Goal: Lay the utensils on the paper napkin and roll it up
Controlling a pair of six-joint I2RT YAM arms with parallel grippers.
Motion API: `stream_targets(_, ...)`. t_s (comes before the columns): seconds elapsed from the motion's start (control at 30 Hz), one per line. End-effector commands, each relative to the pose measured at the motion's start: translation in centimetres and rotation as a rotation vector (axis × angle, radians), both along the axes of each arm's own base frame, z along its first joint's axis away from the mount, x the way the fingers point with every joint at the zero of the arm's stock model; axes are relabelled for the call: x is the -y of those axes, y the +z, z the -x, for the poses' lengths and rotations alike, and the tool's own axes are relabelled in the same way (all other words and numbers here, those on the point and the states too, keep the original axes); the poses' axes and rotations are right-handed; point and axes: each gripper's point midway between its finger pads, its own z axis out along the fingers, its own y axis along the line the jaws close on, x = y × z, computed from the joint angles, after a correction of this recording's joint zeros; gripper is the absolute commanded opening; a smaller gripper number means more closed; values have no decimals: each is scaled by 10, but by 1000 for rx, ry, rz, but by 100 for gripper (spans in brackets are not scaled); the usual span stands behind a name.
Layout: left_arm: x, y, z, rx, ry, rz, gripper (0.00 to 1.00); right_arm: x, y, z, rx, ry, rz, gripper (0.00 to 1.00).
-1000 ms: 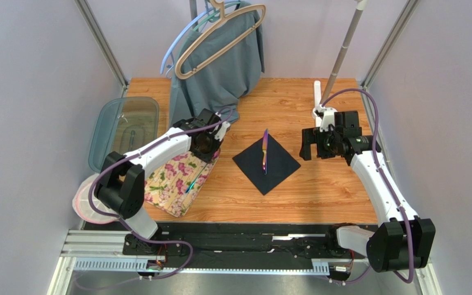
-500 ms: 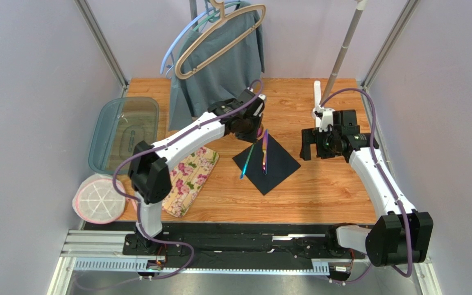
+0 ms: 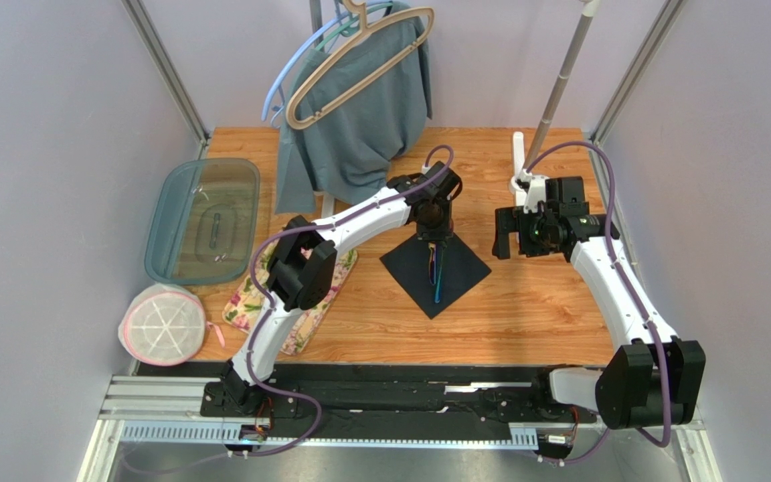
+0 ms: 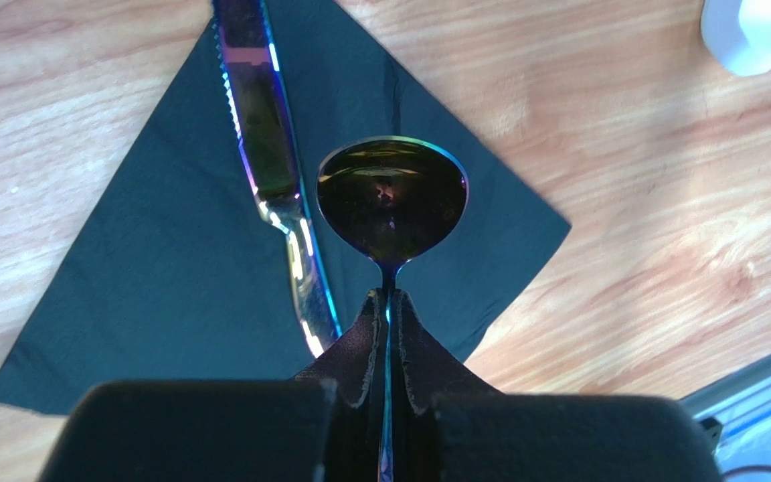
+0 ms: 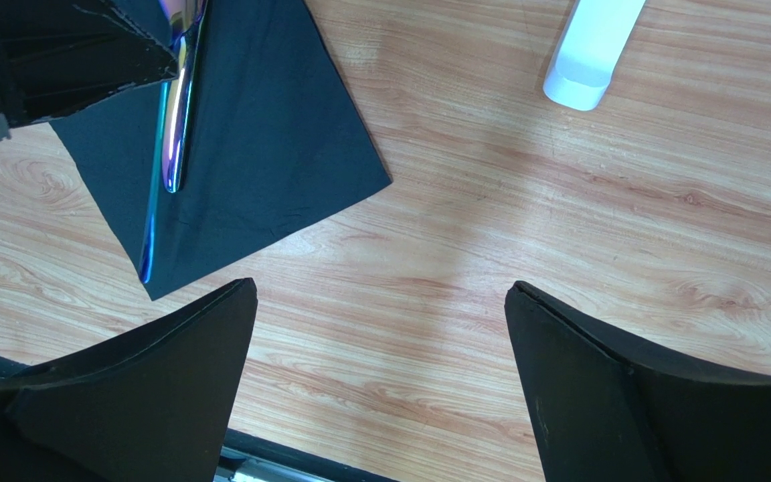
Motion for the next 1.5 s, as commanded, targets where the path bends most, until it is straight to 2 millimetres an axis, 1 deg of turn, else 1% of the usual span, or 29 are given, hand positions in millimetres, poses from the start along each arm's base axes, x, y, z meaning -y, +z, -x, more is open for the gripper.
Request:
stream_targets(0.0, 28, 23, -16, 51, 29, 106, 0, 2, 13, -11, 38, -18, -2, 100)
stream_targets(0.07, 32, 24, -20, 59, 32, 113, 0, 3, 12, -11, 37, -20, -3, 100)
stream_targets(0.1, 33, 17, -21, 56, 33, 103, 0, 2, 12, -11, 37, -17, -2, 100)
stream_targets(0.17, 34, 15, -25, 66, 38, 101, 0, 2, 13, -10, 41, -18, -5, 100)
stream_targets(0.2, 35, 10, -26, 64, 38, 93, 0, 2, 13, -10, 40, -19, -5, 100)
stream_targets(0.23, 35, 10, -28, 68, 41, 95, 0, 2, 13, -9, 41, -17, -6, 100)
stream_targets(0.3, 35, 4, -29, 68, 42, 85, 0, 2, 11, -9, 37, -18, -6, 100)
stream_targets(0.5, 32, -4, -35, 77, 50, 61, 0, 3, 12, -8, 41, -19, -5, 100)
stream_targets(0.63, 29, -8, -37, 75, 50, 53, 0, 2, 11, -7, 43, -17, -8, 100)
stream_targets(0.67, 25, -9, -41, 89, 64, 34, 0, 2, 12, -7, 44, -17, -8, 100)
stream_targets(0.8, 18, -11, -43, 86, 68, 16, 0, 2, 11, -7, 43, -16, -10, 100)
stream_targets(0.97, 14, -8, -45, 84, 71, 13, 0, 2, 11, -7, 44, -14, -11, 100)
stream_targets(1.03, 14, -6, -49, 93, 75, 17, 0, 2, 10, -7, 44, -15, -13, 100)
stream_targets(1.13, 12, -6, -53, 94, 82, 16, 0, 2, 10, -6, 41, -13, -12, 100)
stream_targets(1.47, 6, -25, -60, 89, 82, -27, 0, 1, 8, -7, 36, -13, -16, 100)
